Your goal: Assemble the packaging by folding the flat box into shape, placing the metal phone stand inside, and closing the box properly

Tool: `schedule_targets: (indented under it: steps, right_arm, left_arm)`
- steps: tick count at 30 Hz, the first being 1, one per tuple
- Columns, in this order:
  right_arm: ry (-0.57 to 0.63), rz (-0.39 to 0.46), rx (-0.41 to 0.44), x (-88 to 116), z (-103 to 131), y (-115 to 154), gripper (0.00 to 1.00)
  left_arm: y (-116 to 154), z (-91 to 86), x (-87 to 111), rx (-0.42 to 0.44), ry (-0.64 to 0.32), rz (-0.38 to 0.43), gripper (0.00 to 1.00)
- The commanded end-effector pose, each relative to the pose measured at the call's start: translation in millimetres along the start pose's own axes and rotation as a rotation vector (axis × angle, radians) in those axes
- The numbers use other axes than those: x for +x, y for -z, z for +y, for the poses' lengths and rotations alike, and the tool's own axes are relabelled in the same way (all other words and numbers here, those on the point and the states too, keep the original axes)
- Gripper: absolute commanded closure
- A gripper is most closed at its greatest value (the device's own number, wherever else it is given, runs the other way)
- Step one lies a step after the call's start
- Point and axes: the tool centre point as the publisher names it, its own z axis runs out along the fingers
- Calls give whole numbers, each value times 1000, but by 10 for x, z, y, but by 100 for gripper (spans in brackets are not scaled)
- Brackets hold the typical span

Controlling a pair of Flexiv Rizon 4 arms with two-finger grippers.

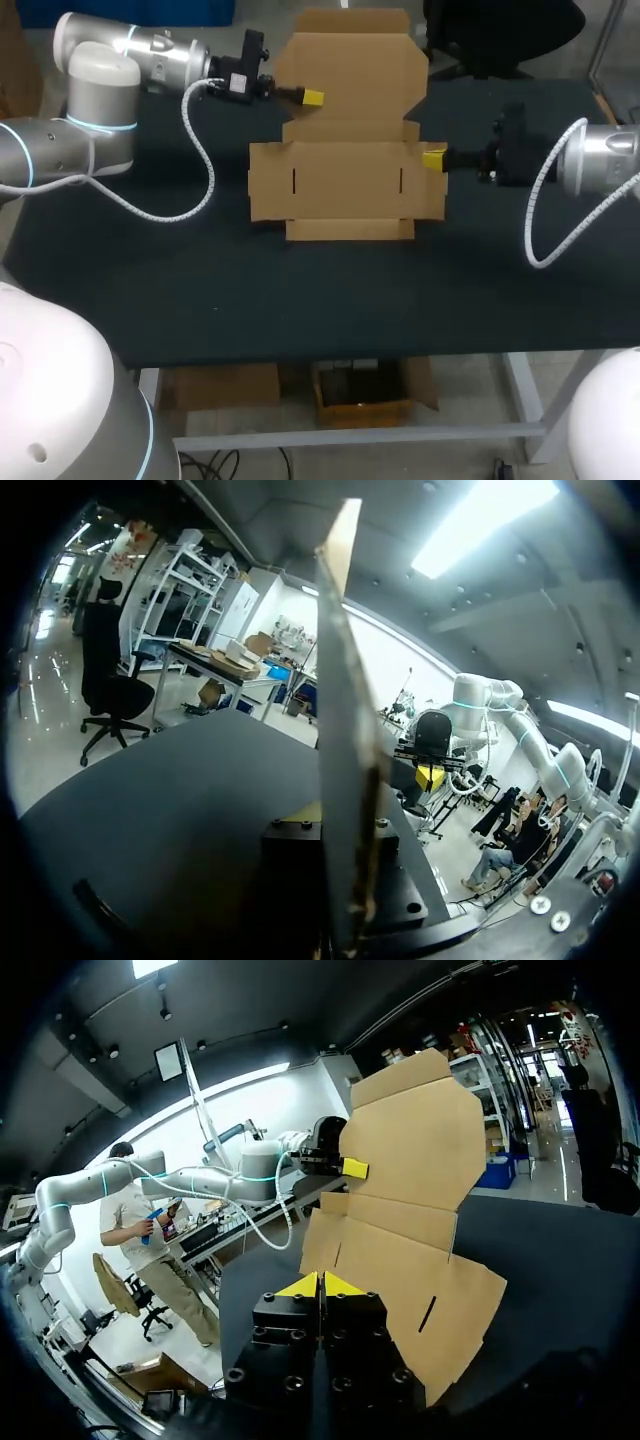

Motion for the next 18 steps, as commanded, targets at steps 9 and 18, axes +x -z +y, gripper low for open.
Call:
schedule_targets:
  steps: [9,18]
  right_arm:
    - [38,-93,53,46,-144,-276,100]
    - [73,-174,40,206,-288,-121,100]
  left_arm:
    - [8,-5,-16,-2,0,5,100]
    - [-10,-30,-36,4,-10,-3,100]
